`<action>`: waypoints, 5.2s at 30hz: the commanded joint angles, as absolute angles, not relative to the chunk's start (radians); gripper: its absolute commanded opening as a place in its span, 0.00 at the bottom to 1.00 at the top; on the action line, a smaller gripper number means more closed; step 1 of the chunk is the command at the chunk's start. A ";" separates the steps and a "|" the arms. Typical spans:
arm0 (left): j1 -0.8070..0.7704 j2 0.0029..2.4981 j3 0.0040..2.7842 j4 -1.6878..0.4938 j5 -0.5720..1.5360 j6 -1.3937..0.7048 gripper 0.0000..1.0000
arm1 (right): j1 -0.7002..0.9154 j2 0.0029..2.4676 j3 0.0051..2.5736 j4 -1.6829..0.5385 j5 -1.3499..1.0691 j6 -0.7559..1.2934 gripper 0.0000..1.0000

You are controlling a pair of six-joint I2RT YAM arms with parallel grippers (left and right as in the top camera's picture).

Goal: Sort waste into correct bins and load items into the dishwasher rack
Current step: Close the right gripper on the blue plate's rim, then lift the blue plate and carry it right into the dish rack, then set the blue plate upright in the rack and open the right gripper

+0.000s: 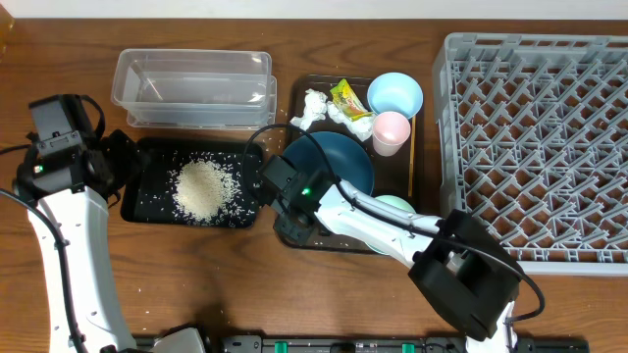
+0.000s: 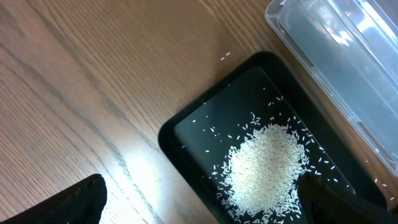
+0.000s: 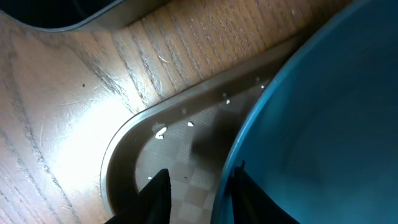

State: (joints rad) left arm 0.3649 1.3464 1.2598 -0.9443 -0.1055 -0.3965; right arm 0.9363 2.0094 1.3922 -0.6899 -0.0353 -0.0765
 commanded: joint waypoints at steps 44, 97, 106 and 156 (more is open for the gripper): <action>0.369 1.341 1.280 -0.949 -0.117 -0.398 1.00 | 0.427 1.647 1.746 -0.773 -0.301 -0.031 0.01; 0.369 1.341 1.280 -0.949 -0.117 -0.398 1.00 | -0.422 2.031 1.737 -0.455 -1.259 0.194 0.01; 0.369 1.341 1.280 -0.949 -0.117 -0.398 1.00 | -0.441 2.016 1.737 -0.596 -1.068 0.194 0.01; 0.369 1.341 1.280 -0.949 -0.117 -0.398 1.00 | -0.392 1.712 1.737 -0.907 -0.209 0.204 0.17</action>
